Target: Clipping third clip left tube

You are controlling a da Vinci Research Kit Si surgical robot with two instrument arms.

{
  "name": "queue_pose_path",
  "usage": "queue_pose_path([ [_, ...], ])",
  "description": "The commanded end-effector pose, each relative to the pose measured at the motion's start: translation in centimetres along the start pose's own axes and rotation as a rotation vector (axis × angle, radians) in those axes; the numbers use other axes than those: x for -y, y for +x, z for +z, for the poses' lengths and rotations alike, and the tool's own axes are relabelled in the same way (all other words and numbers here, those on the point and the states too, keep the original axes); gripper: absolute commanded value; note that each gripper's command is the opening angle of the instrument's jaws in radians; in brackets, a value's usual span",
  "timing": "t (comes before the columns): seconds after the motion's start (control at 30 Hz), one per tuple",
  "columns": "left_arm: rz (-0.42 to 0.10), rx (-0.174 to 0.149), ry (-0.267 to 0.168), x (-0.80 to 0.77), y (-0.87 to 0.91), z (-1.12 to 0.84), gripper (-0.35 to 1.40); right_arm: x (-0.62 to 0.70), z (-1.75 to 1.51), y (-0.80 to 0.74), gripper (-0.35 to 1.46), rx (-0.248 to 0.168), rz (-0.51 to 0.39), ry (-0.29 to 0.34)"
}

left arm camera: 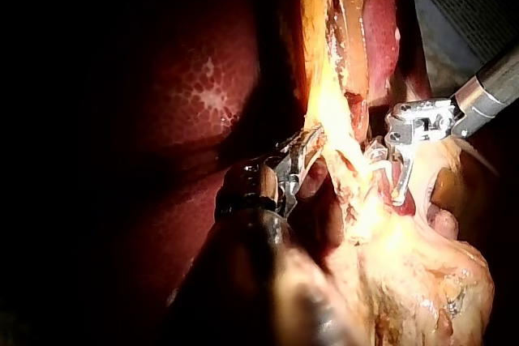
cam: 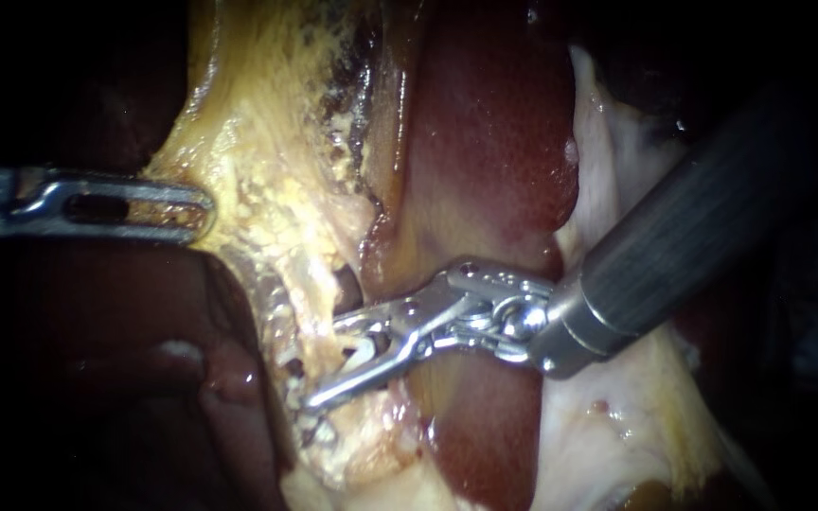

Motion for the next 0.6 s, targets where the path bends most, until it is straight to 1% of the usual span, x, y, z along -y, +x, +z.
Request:
queue_pose_path([
  [0.03,0.000,-0.001,0.001,-0.01,0.00,0.01,-0.35,-0.01,0.02,0.01,0.53,-0.005,0.005,0.005],
  [0.13,0.000,0.000,0.001,-0.01,0.00,0.01,-0.35,-0.04,0.07,0.03,0.53,-0.024,0.010,0.014],
  [0.27,0.000,0.000,0.000,-0.01,0.00,0.02,-0.35,-0.09,0.14,0.08,0.53,-0.045,0.033,0.007],
  [0.37,0.000,0.000,0.000,-0.01,0.00,0.02,-0.35,-0.12,0.16,0.11,0.52,-0.075,0.061,0.019],
  [0.43,0.000,0.000,0.000,-0.01,0.00,0.02,-0.35,-0.13,0.16,0.12,0.52,-0.090,0.074,0.001],
  [0.6,0.000,0.000,0.000,-0.01,0.00,0.03,-0.35,-0.16,0.15,0.18,0.52,-0.106,0.089,-0.019],
])
